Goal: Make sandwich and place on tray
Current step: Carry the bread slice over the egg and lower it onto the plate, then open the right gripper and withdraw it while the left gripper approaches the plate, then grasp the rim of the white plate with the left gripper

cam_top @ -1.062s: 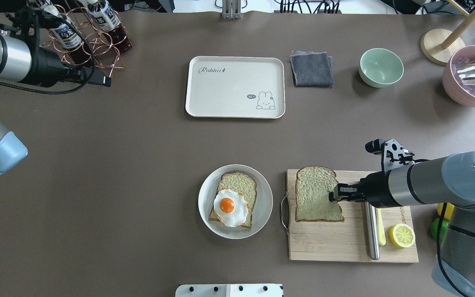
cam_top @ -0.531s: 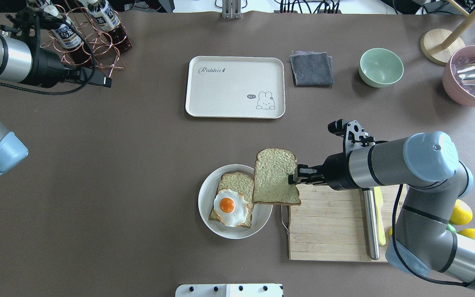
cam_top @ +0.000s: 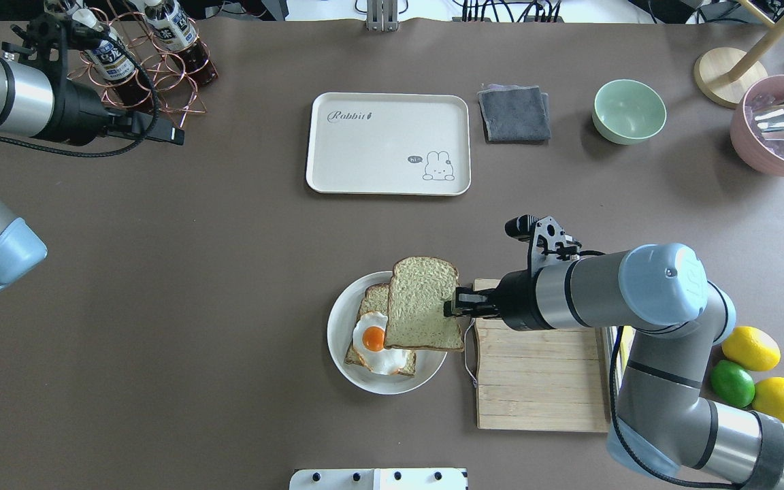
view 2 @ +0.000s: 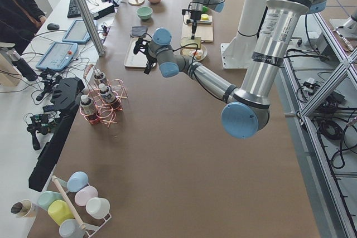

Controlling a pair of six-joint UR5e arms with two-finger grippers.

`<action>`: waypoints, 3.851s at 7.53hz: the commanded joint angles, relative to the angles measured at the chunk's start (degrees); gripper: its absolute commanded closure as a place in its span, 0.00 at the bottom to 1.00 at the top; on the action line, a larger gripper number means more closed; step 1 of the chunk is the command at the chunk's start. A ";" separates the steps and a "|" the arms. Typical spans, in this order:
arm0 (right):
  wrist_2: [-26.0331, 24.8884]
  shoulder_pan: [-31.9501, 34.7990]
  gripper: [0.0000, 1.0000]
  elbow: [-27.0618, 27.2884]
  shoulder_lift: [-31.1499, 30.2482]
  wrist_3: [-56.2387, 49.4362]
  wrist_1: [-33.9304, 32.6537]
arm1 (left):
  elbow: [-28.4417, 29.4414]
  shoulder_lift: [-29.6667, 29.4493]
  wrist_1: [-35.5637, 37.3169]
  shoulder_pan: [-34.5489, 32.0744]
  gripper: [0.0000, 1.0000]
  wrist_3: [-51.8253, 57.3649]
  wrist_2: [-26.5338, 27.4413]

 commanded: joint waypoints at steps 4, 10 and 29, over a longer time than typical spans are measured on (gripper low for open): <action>-2.55 -2.59 1.00 -4.32 2.74 1.03 -0.02 | -0.37 0.75 -0.61 -0.09 0.03 0.09 -0.09; -3.10 -2.08 0.00 -4.50 2.48 1.21 0.06 | -0.37 0.75 -0.52 -0.18 0.03 0.00 -0.70; 30.13 48.82 0.00 1.66 -22.48 -50.56 -25.95 | 0.06 -4.80 -5.07 35.07 0.53 -22.50 26.81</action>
